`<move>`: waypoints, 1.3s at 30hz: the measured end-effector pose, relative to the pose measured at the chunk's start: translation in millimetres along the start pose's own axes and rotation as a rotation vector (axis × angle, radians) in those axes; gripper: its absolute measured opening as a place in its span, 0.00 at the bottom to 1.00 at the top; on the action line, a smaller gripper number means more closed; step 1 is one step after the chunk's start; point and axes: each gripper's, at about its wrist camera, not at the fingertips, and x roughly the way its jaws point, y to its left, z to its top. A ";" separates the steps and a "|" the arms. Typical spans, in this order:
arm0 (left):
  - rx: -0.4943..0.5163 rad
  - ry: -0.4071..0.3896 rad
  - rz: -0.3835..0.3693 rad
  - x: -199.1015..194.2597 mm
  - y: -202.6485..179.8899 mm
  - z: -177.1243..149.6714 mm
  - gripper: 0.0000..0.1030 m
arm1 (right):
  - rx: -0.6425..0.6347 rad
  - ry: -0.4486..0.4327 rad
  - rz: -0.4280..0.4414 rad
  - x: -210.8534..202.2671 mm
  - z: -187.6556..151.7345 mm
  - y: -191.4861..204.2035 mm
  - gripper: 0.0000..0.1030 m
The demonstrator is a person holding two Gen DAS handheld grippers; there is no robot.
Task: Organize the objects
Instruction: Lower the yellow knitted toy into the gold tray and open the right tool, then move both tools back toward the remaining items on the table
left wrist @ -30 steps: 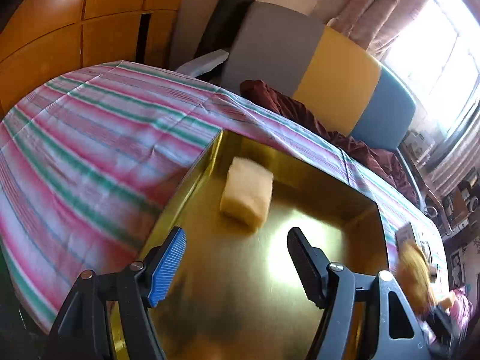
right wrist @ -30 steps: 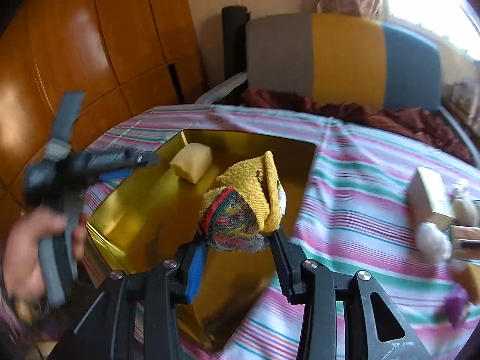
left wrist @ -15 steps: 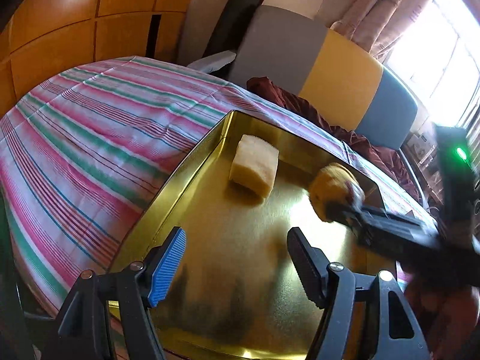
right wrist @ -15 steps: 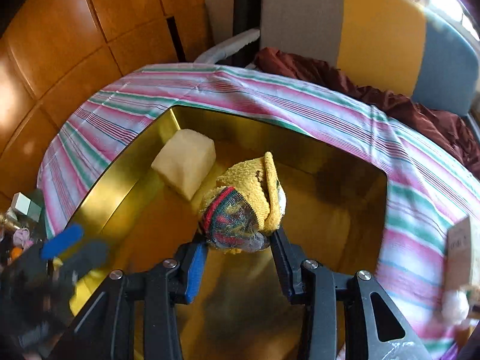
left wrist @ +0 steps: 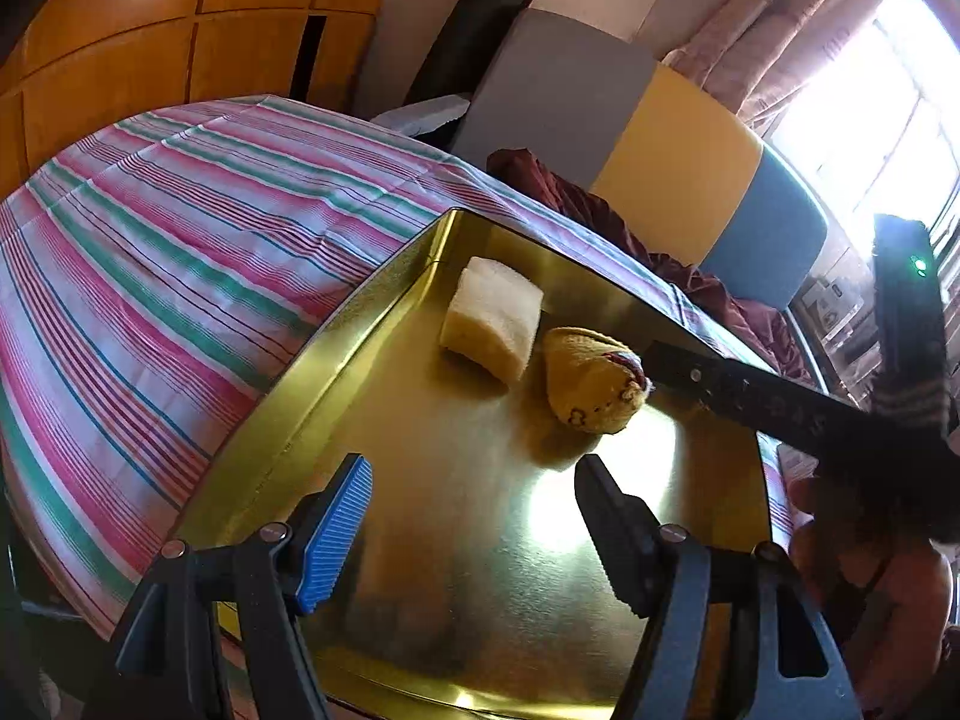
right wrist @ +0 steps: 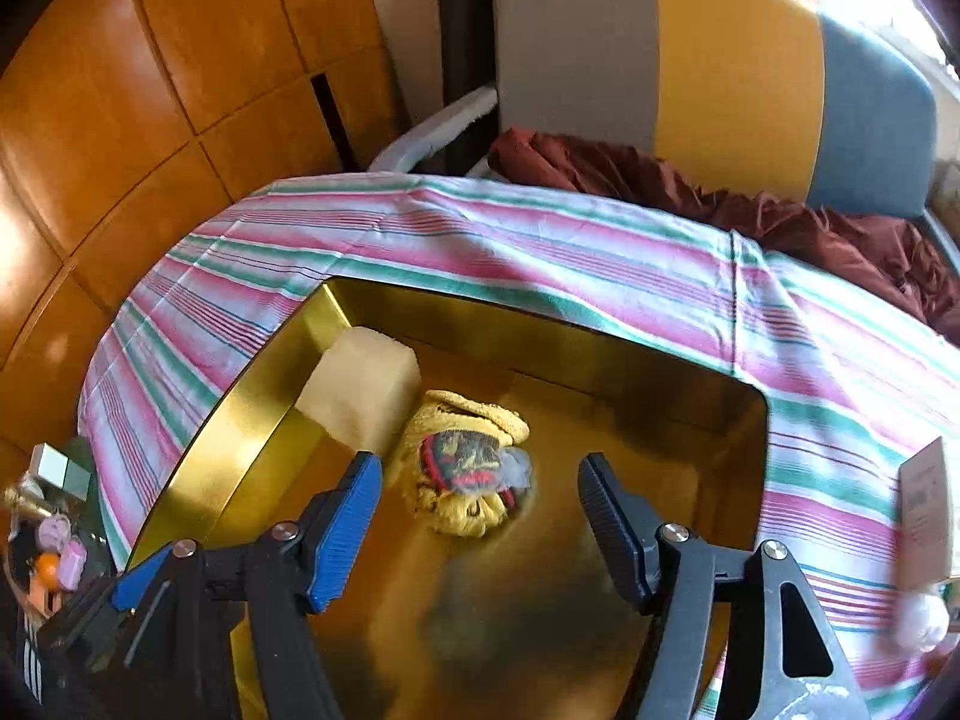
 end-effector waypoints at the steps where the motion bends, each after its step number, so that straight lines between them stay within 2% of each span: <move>1: 0.003 0.001 -0.001 -0.3 -1.5 -0.9 0.69 | -0.008 -0.007 -0.010 -3.3 -1.7 1.0 0.67; 8: 0.046 -0.002 -0.020 -3.8 -16.3 -6.5 0.69 | -0.054 -0.064 -0.046 -34.8 -21.5 3.9 0.70; 17: 0.118 0.040 -0.075 -2.8 -42.1 -19.1 0.69 | -0.038 -0.118 -0.094 -81.3 -65.2 -23.4 0.73; 26: 0.226 0.047 -0.167 -14.1 -75.8 -37.4 0.69 | 0.069 -0.120 -0.175 -119.7 -120.0 -87.0 0.74; 32: 0.331 0.056 -0.277 -23.3 -105.7 -58.8 0.69 | 0.179 -0.115 -0.281 -147.0 -159.4 -142.9 0.75; 39: 0.439 0.057 -0.302 -32.5 -133.0 -87.0 0.69 | 0.372 -0.113 -0.403 -178.5 -198.4 -216.0 0.79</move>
